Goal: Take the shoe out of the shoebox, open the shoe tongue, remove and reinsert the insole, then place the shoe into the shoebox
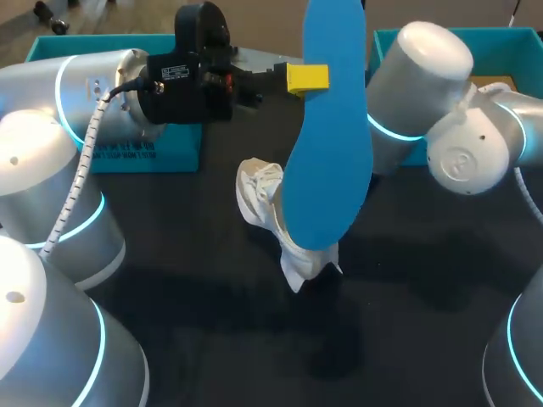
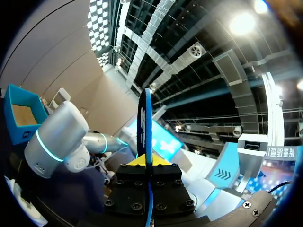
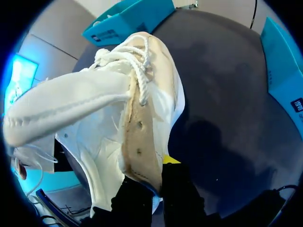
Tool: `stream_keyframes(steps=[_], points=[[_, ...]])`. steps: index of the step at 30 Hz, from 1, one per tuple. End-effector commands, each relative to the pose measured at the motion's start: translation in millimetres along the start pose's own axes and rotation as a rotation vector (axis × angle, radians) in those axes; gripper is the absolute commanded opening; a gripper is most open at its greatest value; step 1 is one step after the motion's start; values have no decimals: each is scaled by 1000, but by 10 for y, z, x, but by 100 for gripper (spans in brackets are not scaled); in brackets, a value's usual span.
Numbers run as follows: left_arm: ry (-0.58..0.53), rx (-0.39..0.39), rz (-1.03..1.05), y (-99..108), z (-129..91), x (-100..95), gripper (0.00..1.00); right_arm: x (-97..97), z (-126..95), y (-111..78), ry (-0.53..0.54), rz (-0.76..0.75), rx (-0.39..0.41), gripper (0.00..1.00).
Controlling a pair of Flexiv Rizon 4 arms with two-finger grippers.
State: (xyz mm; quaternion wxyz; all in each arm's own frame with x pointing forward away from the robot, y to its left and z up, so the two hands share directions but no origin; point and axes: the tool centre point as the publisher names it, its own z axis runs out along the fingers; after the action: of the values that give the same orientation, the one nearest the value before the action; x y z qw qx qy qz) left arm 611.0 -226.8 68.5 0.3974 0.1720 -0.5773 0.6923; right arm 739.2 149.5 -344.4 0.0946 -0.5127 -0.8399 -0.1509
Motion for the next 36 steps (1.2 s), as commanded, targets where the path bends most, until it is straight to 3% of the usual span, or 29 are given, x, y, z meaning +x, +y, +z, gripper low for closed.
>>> stream_keyframes(steps=[1,6,15,25,36], points=[[2,1,0,0,14,-14,0,-2,-17,-30,2,1,-17,0],[2,1,0,0,14,-14,0,-2,-17,-30,2,1,-17,0],[2,1,0,0,14,-14,0,-105,64,-190,-43,303,-108,0],[2,1,0,0,14,-14,0,-232,207,-253,-49,286,-105,0],[2,1,0,0,14,-14,0,-381,395,-261,-42,258,-42,0]])
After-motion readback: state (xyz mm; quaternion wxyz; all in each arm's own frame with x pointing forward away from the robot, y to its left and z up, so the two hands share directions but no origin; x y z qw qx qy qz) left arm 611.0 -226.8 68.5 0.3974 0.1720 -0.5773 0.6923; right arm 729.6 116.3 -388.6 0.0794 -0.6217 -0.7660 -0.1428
